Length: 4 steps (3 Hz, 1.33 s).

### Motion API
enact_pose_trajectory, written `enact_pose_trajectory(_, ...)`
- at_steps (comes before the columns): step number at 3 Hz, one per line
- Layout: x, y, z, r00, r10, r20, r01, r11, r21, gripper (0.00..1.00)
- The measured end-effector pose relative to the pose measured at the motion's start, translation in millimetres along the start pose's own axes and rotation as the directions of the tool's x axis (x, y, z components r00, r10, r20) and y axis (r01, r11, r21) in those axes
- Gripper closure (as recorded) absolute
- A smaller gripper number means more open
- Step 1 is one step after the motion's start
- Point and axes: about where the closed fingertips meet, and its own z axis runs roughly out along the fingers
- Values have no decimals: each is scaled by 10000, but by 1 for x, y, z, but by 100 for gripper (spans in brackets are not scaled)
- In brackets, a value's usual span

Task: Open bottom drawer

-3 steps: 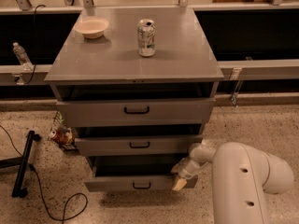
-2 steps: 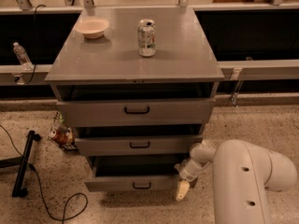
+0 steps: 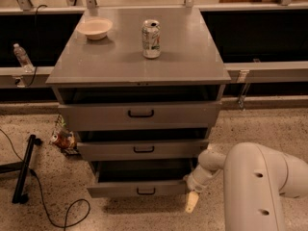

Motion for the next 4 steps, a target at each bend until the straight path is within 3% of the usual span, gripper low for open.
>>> enact_pose_trajectory(1, -3, 2, 1, 9995, -322, 5, 322, 9994, 149, 0)
enact_pose_trajectory(4, -2, -29, 19, 9974, -719, -46, 720, 9952, 656, 0)
